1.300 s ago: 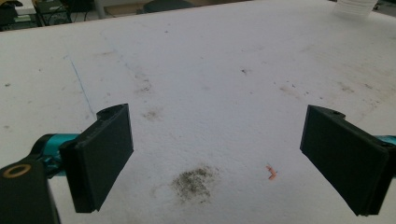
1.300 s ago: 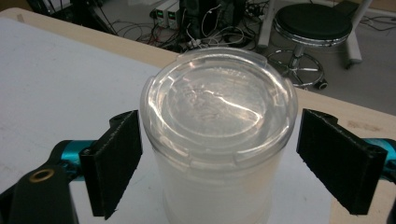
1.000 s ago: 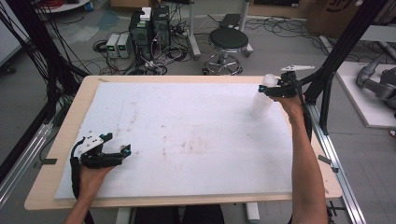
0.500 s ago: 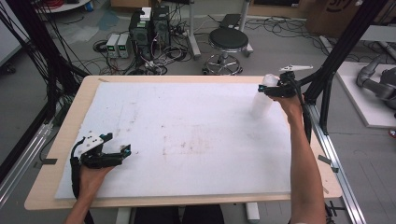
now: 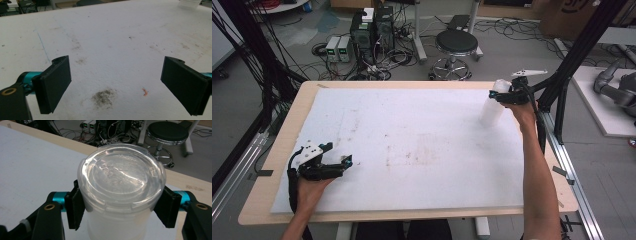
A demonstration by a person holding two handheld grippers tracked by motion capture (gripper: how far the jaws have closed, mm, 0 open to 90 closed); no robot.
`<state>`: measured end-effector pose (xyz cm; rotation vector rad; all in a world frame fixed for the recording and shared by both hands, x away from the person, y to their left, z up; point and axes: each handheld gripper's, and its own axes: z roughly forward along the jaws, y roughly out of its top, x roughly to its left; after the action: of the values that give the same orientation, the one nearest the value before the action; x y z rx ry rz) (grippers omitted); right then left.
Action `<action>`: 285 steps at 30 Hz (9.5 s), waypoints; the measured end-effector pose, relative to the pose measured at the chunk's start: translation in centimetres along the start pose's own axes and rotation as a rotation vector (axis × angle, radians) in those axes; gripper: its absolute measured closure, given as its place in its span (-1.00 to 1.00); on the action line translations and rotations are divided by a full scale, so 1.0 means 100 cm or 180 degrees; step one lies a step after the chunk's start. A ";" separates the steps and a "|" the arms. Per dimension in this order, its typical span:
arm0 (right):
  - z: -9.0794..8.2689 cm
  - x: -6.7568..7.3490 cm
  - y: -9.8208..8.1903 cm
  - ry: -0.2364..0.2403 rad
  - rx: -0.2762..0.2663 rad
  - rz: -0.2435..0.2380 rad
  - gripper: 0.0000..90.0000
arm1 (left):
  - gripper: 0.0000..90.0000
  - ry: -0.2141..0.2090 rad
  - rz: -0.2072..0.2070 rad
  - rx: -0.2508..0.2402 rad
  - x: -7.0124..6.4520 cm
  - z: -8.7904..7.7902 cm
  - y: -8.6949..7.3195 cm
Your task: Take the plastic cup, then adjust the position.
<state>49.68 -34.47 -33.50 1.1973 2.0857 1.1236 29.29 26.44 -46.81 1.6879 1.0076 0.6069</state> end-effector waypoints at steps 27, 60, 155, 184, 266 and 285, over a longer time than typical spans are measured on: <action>-0.010 0.003 0.010 -0.0034 -0.0056 -0.0001 -0.20 | -0.79 -0.0004 0.0018 0.0013 -0.001 0.000 0.000; -0.068 0.008 0.072 -0.0119 -0.0438 -0.0143 -0.18 | -0.79 -0.0009 0.0028 0.0022 -0.001 0.001 0.000; -0.039 0.248 -0.027 0.2317 -0.0560 -0.1066 -0.17 | -0.80 -0.1539 0.0417 -0.0248 -0.010 -0.007 0.056; -0.037 0.256 -0.024 0.2527 -0.0589 -0.1106 -0.17 | -0.81 -0.2552 0.0646 -0.0434 -0.094 0.062 0.098; -0.057 0.261 -0.024 0.2411 0.0318 -0.1826 -0.68 | -0.30 -0.2609 0.1602 0.1367 -0.120 0.058 0.137; -0.048 0.288 -0.008 0.2100 0.1111 -0.2388 -0.66 | -0.27 -0.2406 0.2048 0.2084 -0.135 0.073 0.146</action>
<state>31.40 -11.76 -31.79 0.0486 2.9349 0.8538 32.79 9.50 -34.58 2.5654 0.0772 -0.0372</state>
